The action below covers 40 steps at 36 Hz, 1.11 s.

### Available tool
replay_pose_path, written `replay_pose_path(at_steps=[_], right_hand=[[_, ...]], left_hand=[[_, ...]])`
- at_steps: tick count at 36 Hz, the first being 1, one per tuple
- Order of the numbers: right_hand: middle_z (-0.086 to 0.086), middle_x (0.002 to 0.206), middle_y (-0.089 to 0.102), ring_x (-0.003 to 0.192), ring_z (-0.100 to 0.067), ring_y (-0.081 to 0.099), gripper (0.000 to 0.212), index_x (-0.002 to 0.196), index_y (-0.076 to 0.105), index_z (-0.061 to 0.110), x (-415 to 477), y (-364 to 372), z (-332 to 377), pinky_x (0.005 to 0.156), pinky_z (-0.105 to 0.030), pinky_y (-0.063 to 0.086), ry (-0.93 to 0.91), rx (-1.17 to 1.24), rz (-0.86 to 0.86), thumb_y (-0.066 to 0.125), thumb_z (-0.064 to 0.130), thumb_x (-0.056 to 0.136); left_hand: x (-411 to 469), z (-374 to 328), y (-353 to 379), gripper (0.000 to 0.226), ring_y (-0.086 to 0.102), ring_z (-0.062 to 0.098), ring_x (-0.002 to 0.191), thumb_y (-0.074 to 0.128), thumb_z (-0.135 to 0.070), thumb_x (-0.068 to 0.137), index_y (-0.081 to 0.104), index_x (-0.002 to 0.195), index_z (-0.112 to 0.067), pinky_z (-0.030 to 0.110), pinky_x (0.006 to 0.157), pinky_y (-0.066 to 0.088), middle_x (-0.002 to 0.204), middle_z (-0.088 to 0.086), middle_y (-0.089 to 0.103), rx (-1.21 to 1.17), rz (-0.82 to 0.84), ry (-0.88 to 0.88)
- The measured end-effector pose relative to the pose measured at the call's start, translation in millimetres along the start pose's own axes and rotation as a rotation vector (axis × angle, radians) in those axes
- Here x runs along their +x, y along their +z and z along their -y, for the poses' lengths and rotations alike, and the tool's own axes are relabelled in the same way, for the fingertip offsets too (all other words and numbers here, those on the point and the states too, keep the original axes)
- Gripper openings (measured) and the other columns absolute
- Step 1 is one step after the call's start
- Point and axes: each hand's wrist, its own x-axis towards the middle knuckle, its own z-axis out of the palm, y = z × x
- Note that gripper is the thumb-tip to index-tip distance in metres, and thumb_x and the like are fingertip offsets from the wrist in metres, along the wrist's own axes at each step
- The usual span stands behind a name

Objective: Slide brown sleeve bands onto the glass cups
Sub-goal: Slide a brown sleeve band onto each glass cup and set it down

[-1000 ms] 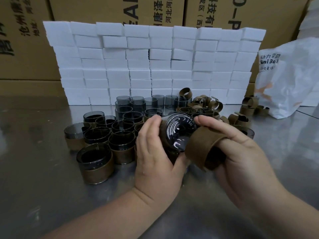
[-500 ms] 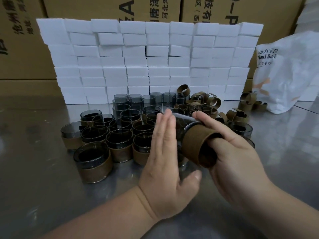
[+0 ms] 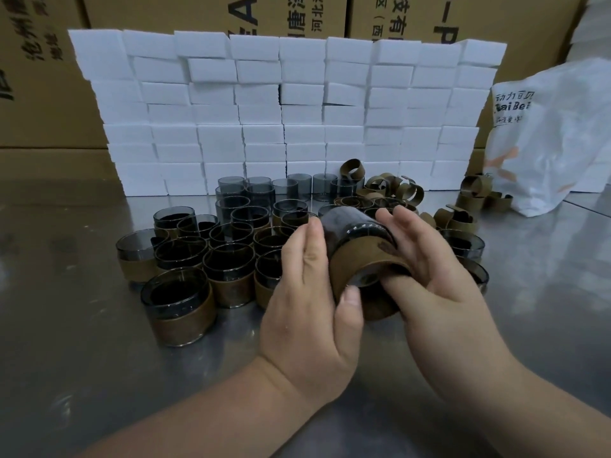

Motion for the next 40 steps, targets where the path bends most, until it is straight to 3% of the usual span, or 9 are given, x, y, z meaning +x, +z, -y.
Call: replay_pose_path(at_steps=[3,6,11,13,17,22,28,33,40], right_hand=[[0.028,0.097,0.067,0.094,0.019,0.056,0.057,0.111,0.047,0.029,0.4,-0.8,0.0,0.072,-0.001,0.044,0.019,0.058,0.015,0.054,-0.018,0.078],[0.015,0.112,0.064,0.100,0.011,0.058,0.059,0.120,0.052,0.021,0.7,-0.6,-1.4,0.079,-0.006,0.047,0.056,0.067,0.017,0.059,-0.017,0.075],[0.015,0.118,0.062,0.109,0.008,0.056,0.070,0.133,0.047,0.017,-0.4,-1.2,-5.4,0.088,-0.007,0.044,0.035,-0.009,0.049,0.066,-0.011,0.072],[0.020,0.117,0.062,0.111,0.008,0.055,0.075,0.133,0.045,0.024,0.9,-2.7,-7.6,0.089,-0.008,0.043,-0.001,-0.042,0.079,0.075,-0.004,0.070],[0.015,0.133,0.052,0.121,0.007,0.047,0.082,0.124,0.037,0.047,3.8,-3.9,-11.5,0.105,-0.024,0.039,-0.036,-0.153,0.133,0.075,0.019,0.057],[0.012,0.141,0.046,0.131,-0.005,0.041,0.089,0.125,0.033,0.056,4.5,-4.3,-14.2,0.110,-0.039,0.034,-0.010,-0.156,0.201,0.078,0.040,0.050],[0.010,0.133,0.054,0.123,-0.003,0.050,0.090,0.128,0.030,0.051,3.4,-3.5,-15.2,0.107,-0.037,0.038,-0.011,-0.182,0.180,0.078,0.025,0.057],[0.030,0.138,0.036,0.122,0.001,0.049,0.091,0.115,0.026,0.059,2.7,-4.1,-15.9,0.105,-0.031,0.041,-0.003,-0.109,0.126,0.077,0.002,0.067],[0.022,0.112,0.063,0.098,-0.003,0.065,0.064,0.115,0.048,0.031,4.0,-4.7,-17.9,0.080,-0.014,0.050,-0.002,-0.033,0.122,0.070,-0.001,0.064]], left_hand=[[1.5,1.8,0.4,0.062,0.039,0.014,0.114,0.029,-0.024,0.086,0.027,0.135,0.014,-0.002,0.097,0.019,0.130,0.022,0.039,-0.088,-0.053,-0.007],[2.4,3.7,2.2,0.060,0.039,-0.004,0.109,0.030,-0.022,0.084,0.023,0.138,0.002,-0.003,0.093,0.022,0.120,-0.001,0.039,-0.120,-0.111,0.008],[1.0,8.4,6.0,0.052,0.035,-0.022,0.112,0.030,-0.025,0.083,0.023,0.134,-0.030,0.014,0.096,0.038,0.117,-0.021,0.040,-0.255,-0.187,-0.020],[1.6,8.5,6.6,0.048,0.040,-0.017,0.110,0.030,-0.028,0.083,0.027,0.131,-0.034,0.024,0.094,0.044,0.117,-0.021,0.042,-0.287,-0.196,-0.040],[3.1,8.3,6.7,0.040,0.037,-0.022,0.110,0.028,-0.029,0.090,0.033,0.129,-0.022,0.001,0.092,0.027,0.116,-0.018,0.041,-0.233,-0.226,-0.033],[3.6,8.0,4.8,0.044,0.038,-0.024,0.108,0.025,-0.034,0.091,0.035,0.130,-0.017,-0.002,0.090,0.026,0.117,-0.018,0.041,-0.249,-0.210,-0.057],[3.5,9.5,6.1,0.042,0.039,-0.024,0.107,0.025,-0.031,0.092,0.039,0.128,-0.015,-0.002,0.090,0.027,0.114,-0.018,0.042,-0.251,-0.215,-0.052],[5.1,9.3,5.8,0.041,0.039,-0.014,0.115,0.026,-0.034,0.094,0.039,0.127,-0.013,0.002,0.095,0.026,0.123,-0.003,0.046,-0.241,-0.226,-0.051],[7.6,11.3,5.1,0.040,0.043,-0.015,0.112,0.029,-0.026,0.094,0.047,0.123,-0.005,0.001,0.090,0.032,0.124,0.012,0.051,-0.297,-0.228,-0.038]])
